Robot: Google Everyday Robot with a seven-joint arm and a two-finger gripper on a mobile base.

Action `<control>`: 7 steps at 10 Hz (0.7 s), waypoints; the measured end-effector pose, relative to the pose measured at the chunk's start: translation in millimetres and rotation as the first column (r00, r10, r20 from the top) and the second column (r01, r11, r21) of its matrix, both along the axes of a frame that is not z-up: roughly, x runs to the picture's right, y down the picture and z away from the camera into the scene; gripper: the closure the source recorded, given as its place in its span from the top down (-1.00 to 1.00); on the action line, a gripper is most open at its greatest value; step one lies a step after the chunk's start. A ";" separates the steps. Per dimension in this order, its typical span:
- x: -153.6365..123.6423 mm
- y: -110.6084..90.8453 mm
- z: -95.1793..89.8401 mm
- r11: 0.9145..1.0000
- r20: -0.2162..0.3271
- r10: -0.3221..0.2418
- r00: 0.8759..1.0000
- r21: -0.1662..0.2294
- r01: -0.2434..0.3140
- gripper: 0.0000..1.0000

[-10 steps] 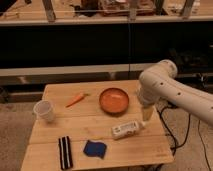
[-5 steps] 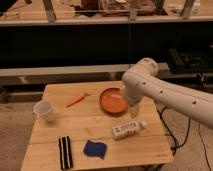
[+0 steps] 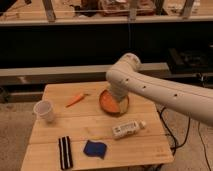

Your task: Pick up the ceramic cup

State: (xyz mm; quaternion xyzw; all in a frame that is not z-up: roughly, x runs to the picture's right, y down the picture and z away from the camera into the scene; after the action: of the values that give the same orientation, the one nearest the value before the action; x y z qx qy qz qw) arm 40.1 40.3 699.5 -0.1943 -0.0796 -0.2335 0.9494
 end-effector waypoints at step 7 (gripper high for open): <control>-82.1 -18.2 4.7 0.988 0.114 -0.152 0.982 0.035 0.149 0.60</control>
State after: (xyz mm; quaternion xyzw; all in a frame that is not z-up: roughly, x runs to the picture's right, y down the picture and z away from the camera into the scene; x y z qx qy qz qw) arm -42.0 22.1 704.2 -0.1732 -0.1167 -0.3164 0.9254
